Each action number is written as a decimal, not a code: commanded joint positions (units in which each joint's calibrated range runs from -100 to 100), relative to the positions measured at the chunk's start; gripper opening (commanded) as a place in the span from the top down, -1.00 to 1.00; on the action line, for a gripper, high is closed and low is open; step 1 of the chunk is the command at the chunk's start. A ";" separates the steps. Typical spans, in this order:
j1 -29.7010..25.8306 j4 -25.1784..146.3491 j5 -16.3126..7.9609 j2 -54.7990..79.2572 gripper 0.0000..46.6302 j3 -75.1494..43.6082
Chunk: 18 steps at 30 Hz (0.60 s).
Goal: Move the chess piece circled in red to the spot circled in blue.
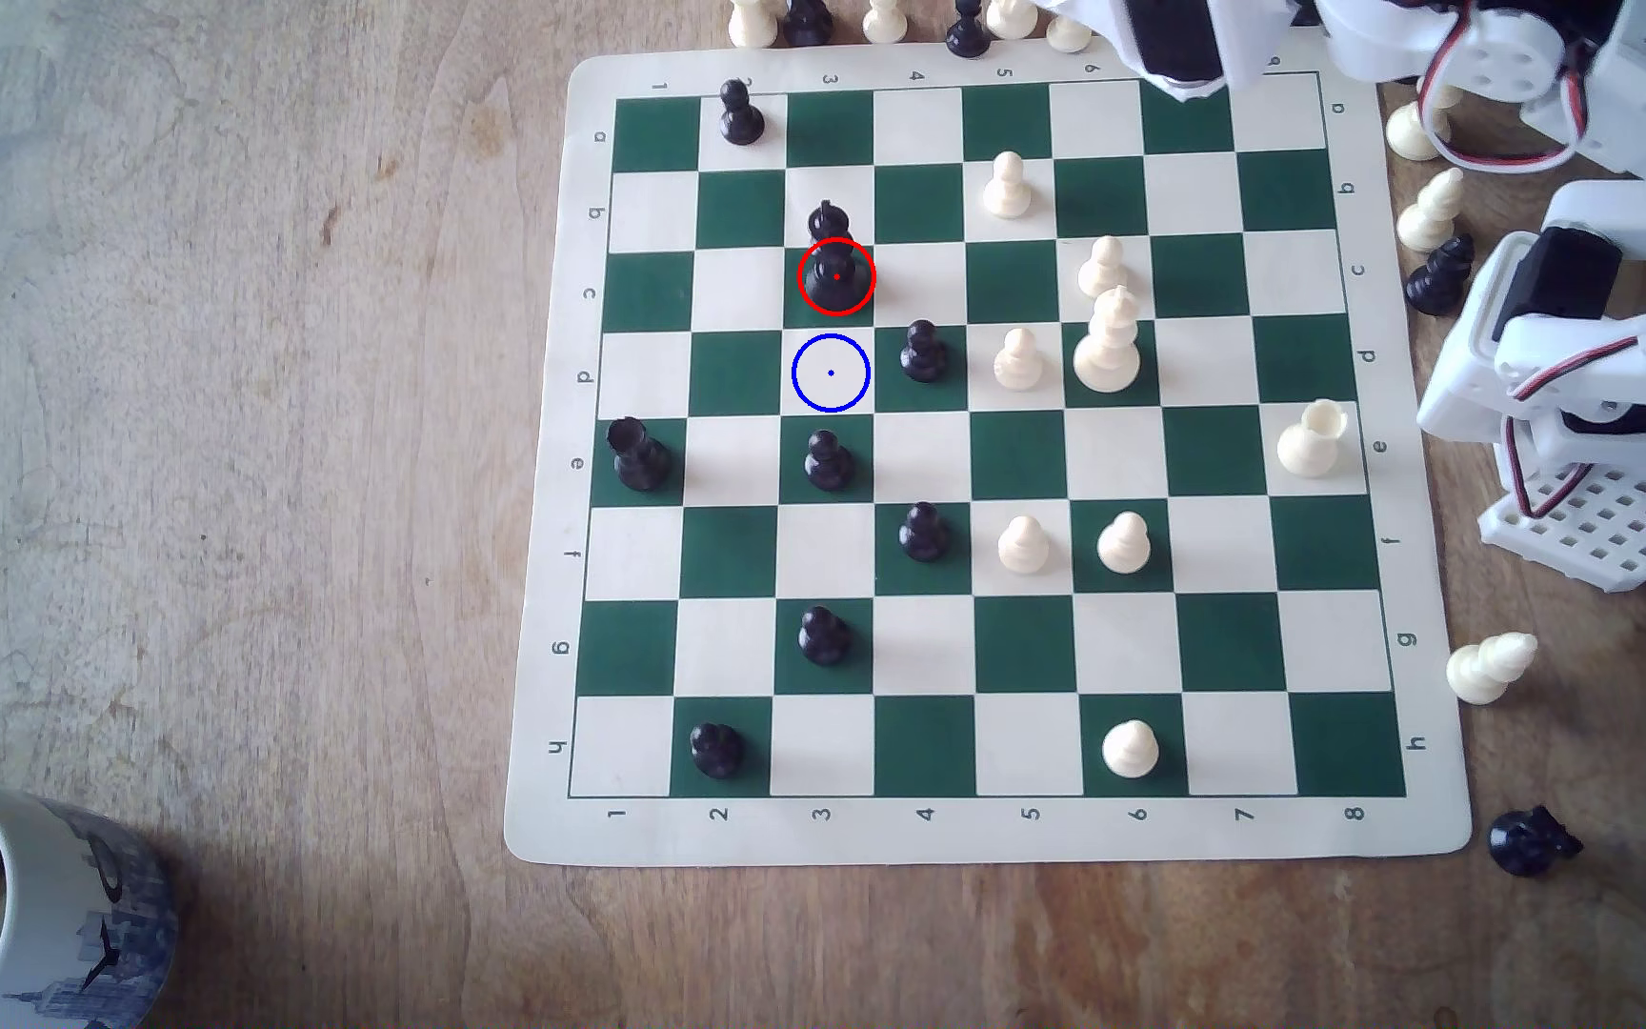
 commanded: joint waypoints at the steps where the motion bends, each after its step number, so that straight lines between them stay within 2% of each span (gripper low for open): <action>1: -0.56 4.87 -2.00 6.82 0.94 -12.51; 3: -1.02 12.65 -2.78 13.19 0.89 -20.94; 10: -2.35 24.04 -4.69 28.21 0.77 -36.09; 15: -4.07 25.51 -5.23 36.28 0.54 -40.26; 18: -4.86 24.12 -4.59 40.78 0.46 -40.62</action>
